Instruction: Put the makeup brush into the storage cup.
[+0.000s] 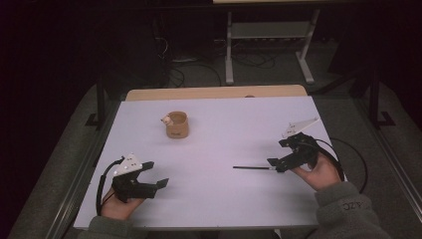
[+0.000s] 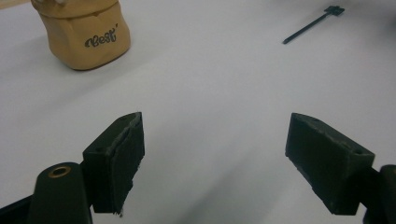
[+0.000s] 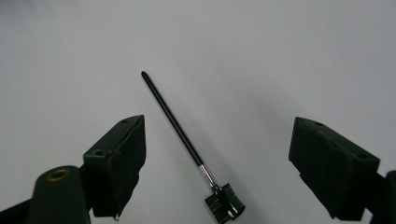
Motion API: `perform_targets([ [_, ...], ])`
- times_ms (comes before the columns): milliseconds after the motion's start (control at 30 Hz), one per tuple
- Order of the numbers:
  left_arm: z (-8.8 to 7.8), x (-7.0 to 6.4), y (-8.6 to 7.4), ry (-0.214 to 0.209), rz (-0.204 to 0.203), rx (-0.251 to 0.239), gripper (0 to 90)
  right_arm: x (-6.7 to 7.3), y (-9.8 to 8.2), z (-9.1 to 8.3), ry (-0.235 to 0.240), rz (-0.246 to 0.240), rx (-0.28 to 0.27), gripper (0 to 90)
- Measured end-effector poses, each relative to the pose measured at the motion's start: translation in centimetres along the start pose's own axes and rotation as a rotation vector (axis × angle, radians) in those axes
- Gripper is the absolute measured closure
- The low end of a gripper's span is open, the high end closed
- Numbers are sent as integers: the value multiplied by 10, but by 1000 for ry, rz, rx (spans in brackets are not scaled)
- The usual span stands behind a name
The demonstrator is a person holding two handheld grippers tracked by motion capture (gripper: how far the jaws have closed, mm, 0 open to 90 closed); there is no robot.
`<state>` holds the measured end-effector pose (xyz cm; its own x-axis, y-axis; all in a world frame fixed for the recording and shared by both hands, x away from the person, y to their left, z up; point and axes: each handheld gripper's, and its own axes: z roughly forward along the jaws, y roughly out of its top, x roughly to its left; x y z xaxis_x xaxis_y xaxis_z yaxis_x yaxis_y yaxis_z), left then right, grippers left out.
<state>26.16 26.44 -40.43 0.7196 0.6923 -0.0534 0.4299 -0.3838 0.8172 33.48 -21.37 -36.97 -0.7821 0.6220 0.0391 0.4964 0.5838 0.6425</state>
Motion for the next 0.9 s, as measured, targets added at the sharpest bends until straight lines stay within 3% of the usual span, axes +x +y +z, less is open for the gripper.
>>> perform_targets([
  [333, 3, 2, 0, -5, 8, 9, 194, -6, 23, 10, 31, -44, 49, 211],
  [900, 4, 2, 0, -5, 6, 8, 196, -6, 29, 46, 75, -141, 151, 305],
])
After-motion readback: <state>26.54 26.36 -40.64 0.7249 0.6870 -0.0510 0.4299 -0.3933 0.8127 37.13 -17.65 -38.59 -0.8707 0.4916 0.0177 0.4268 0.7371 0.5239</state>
